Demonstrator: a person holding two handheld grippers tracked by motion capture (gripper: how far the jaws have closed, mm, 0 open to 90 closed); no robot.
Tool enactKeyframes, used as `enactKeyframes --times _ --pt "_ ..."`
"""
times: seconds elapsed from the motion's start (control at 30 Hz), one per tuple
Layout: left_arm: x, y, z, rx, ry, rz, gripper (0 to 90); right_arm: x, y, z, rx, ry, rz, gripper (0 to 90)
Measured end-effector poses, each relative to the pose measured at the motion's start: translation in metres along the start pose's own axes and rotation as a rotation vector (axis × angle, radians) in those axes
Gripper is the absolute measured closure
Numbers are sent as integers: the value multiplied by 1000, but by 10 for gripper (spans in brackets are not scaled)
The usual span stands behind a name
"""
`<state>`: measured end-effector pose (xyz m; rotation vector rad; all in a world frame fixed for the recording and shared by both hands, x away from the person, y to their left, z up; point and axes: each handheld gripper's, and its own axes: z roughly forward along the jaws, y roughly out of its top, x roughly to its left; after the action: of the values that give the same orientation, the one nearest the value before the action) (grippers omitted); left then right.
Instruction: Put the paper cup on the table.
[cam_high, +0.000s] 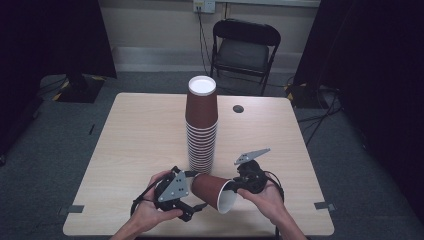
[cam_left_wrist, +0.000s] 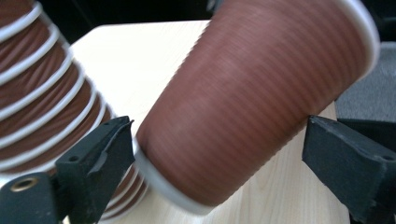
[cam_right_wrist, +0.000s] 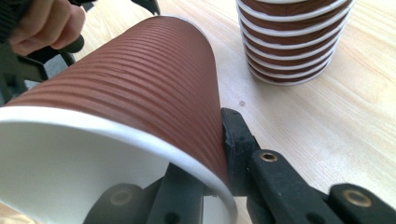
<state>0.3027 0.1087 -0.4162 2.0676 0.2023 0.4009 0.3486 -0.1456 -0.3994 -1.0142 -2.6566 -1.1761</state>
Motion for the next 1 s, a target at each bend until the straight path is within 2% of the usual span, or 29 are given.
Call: enactKeyframes --times 0.23,0.3,0.33,0.43,0.5,0.73,0.93,1.0 --pt "-8 6 17 30 -62 53 54 2 4 3 37 21 20 874" --pt "-9 6 22 37 -56 54 77 2 6 5 49 27 24 882" --pt "-9 7 23 40 -55 42 74 2 7 5 52 24 25 883" --pt "-7 10 28 46 -65 65 70 1 8 6 59 28 31 884" --pt "-7 13 31 45 -73 63 65 0 9 5 60 25 37 884" --pt "-12 26 42 80 -89 144 79 -1 9 5 84 19 53 884" --pt "-17 29 49 67 -79 164 69 -1 9 8 109 20 69 884" --pt "-17 30 50 66 -78 184 74 -1 8 9 117 18 75 884"
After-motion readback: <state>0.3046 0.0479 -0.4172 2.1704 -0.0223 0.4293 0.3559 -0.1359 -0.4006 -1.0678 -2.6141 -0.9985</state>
